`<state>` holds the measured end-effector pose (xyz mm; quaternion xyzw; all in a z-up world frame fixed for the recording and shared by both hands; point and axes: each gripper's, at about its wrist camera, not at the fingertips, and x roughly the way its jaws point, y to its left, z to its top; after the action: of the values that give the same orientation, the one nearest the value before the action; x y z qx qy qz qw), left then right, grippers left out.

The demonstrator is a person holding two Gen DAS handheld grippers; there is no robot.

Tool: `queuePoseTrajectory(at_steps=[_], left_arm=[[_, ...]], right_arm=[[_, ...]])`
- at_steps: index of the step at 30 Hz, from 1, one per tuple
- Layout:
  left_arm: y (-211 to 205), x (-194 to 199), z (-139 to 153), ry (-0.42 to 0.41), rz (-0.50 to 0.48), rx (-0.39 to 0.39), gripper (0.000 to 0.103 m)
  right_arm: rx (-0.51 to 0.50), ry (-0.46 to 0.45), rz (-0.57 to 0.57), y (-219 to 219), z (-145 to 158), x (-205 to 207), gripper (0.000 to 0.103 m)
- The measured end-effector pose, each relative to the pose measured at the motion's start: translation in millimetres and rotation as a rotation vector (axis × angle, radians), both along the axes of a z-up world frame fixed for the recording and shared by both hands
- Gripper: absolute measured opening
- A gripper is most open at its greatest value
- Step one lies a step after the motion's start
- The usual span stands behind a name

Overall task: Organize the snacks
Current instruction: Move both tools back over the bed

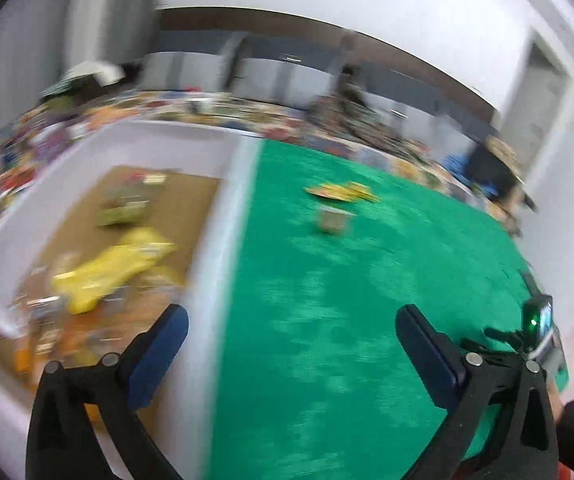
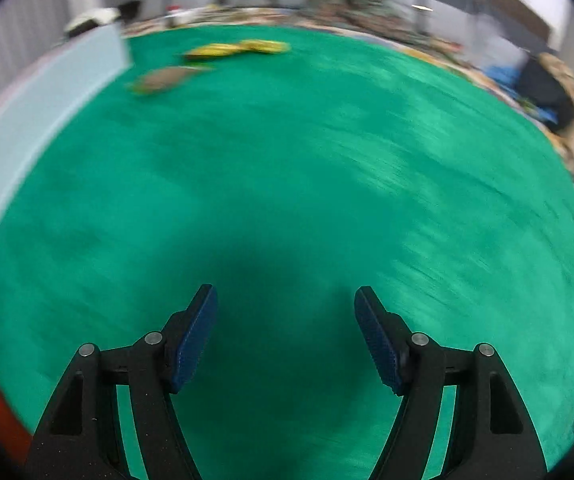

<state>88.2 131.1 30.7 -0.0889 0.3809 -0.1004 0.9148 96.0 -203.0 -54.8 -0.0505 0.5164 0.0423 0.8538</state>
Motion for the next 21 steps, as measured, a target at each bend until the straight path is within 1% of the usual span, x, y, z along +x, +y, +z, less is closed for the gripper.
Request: queuePoseTrajectory(at_steps=[1,2,4,5,7,8,10,14,16,18,21], left_arm=[[-16,5,-4,0.014,-0.028,0.009,0.103],[-37,11,-13,0.037,-0.059,0.026,0.103],[-76,21,-38,0.085,-0.114,0.067,0.103],[-93,26,-51,0.112,-0.130,0.092,0.103],[-123,36,-77,0.174,-0.156,0.147,0.103],[-133,40,-87,0.194,-0.166,0.166,0.103],[-155,43,-107,0.226,-0.181,0.207,0.103],[-179,55,-125,0.230,-0.181,0.244,0.103],[-187,65,-129,0.231,-0.164,0.241,0.103],[-189,75,-134,0.237,-0.147,0.232,0.103],[-191,84,-138,0.208,-0.124,0.266,0.103]], right_arm=[[-0.013,-0.012,-0.029,-18,-3,-7,0.074],[-0.004,-0.032,-0.057,-37,-5,-12,0.074],[0.012,-0.057,-0.122,-63,-5,-20,0.074],[0.023,-0.062,-0.143,-72,-4,-23,0.074],[0.050,-0.072,-0.177,-87,-4,-27,0.080],[0.053,-0.084,-0.183,-91,-4,-29,0.080],[0.045,-0.111,-0.178,-94,-6,-31,0.084],[0.053,-0.109,-0.183,-98,-10,-28,0.087],[0.058,-0.108,-0.180,-98,-10,-31,0.088],[0.057,-0.108,-0.180,-97,-11,-30,0.088],[0.058,-0.108,-0.181,-97,-10,-30,0.088]])
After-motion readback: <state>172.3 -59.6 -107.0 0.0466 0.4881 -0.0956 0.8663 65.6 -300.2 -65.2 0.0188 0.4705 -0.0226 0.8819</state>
